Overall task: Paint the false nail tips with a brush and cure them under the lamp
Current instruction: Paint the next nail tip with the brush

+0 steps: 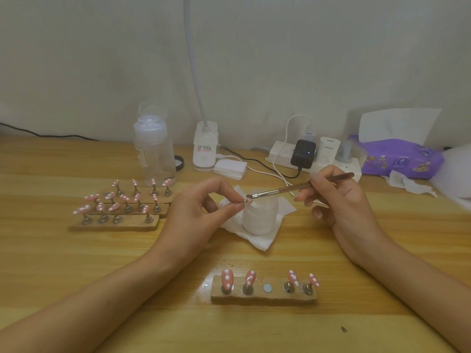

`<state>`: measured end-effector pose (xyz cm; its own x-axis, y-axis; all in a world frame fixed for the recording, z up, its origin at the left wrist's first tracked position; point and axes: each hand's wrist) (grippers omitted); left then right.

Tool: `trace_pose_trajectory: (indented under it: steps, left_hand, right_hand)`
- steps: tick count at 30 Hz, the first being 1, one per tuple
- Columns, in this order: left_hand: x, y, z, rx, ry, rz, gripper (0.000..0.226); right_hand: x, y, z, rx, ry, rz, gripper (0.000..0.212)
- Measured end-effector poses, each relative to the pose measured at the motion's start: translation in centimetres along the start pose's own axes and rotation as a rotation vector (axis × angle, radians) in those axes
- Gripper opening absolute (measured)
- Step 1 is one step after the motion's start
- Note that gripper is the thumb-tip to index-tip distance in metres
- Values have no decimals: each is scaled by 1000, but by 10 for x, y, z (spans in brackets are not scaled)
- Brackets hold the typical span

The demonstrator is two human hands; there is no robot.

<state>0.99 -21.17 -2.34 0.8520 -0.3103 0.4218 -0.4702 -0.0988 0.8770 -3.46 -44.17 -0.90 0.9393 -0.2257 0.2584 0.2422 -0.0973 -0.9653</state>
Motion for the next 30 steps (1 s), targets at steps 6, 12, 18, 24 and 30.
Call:
trace_pose_trajectory:
  steps: [6, 12, 18, 24, 30]
  left_hand:
    - [0, -1, 0, 3, 4, -7, 10]
    - [-2, -3, -1, 1, 1, -6, 8]
    - [0, -4, 0, -3, -1, -1, 9]
    - [-1, -4, -1, 1, -4, -5, 8]
    - [-1, -2, 0, 8, -13, -10, 8]
  right_hand:
    - [0, 0, 0, 6, -7, -5, 21]
    - [1, 0, -2, 28, 32, 2, 21]
    - [1, 1, -1, 2, 35, 3, 19]
    - [0, 1, 0, 0, -8, -30, 22]
    - [0, 0, -1, 17, -3, -33, 22]
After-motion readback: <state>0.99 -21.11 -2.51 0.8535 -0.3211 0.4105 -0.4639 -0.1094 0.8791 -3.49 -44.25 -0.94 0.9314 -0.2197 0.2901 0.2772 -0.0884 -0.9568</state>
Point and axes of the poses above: each hand's wrist, its own x-axis towards the middle knuckle, its own z-axis out of the palm, y = z × x, and after that the axes turned 9 degrees about -x, right-handed
